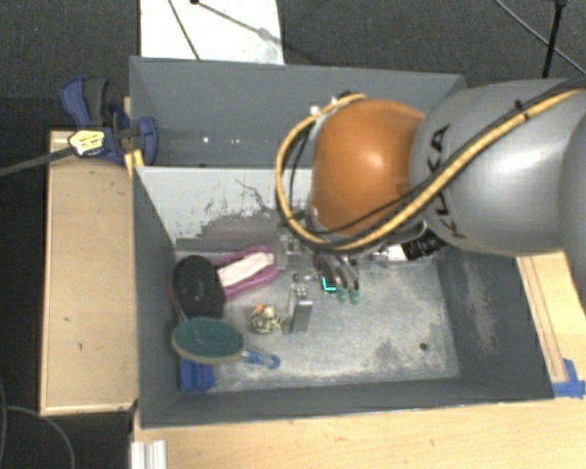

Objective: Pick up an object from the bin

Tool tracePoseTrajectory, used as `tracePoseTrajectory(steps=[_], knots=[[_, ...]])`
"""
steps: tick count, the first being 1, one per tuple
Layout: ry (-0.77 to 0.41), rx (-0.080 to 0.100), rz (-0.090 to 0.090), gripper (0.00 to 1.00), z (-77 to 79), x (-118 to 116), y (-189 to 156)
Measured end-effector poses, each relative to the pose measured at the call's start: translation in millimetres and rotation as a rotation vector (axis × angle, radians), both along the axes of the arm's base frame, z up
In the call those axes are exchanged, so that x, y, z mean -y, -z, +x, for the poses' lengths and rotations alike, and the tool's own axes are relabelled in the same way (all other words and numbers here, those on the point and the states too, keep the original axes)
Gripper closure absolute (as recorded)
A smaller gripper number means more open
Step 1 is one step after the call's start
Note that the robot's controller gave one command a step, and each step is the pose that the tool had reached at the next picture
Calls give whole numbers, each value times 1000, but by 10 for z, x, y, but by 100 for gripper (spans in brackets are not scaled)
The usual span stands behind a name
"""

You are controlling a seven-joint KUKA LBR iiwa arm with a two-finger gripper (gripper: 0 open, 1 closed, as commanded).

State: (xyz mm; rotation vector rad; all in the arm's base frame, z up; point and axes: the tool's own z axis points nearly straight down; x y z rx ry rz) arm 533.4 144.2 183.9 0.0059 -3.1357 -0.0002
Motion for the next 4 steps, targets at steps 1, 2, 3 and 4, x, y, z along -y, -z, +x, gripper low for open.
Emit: tracePoseTrajectory(steps=[1,2,3,4], knots=[[-189,1,-1,0,-318,-652,1116],[-181,6,2,100,-296,-644,1082],[-189,18,6,100,-50,-1114,121],[-230,11,2,100,102,-1113,43]])
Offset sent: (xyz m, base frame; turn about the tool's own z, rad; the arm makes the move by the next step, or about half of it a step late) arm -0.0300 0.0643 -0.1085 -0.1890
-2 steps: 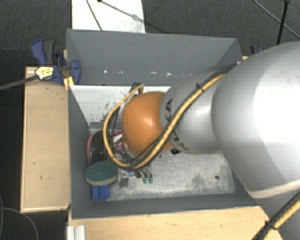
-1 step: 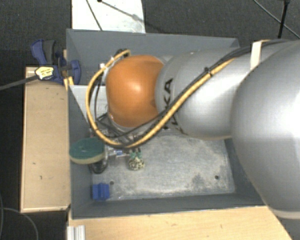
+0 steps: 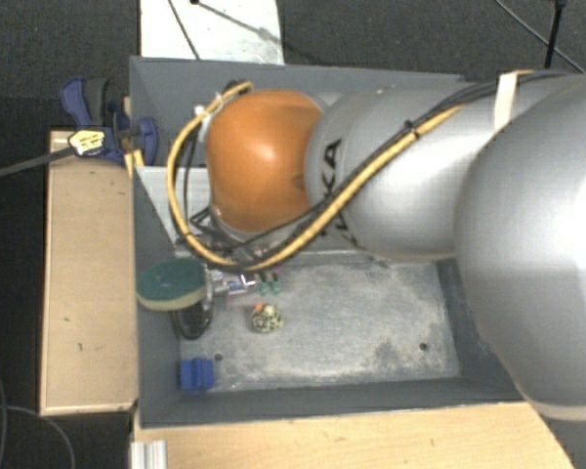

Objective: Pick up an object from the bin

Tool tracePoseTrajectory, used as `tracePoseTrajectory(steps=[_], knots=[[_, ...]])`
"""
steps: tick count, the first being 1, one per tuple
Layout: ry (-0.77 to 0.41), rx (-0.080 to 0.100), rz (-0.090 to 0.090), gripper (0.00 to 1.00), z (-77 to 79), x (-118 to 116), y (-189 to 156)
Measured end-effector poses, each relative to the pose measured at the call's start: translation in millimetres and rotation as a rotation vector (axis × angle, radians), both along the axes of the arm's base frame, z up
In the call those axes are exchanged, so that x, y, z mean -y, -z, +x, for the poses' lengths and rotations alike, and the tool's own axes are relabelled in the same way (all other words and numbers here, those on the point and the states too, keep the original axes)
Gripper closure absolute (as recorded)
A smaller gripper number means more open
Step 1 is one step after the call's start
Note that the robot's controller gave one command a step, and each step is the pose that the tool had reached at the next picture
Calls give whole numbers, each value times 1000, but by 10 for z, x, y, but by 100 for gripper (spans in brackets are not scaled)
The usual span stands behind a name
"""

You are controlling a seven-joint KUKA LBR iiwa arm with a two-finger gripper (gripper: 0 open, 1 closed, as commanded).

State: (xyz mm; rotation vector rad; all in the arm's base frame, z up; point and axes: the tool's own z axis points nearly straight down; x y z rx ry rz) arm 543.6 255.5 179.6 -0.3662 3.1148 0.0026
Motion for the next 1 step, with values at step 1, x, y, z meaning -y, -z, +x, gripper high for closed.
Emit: tracePoseTrajectory(steps=[1], knots=[[-63,-3,-1,100,-542,227,-452]])
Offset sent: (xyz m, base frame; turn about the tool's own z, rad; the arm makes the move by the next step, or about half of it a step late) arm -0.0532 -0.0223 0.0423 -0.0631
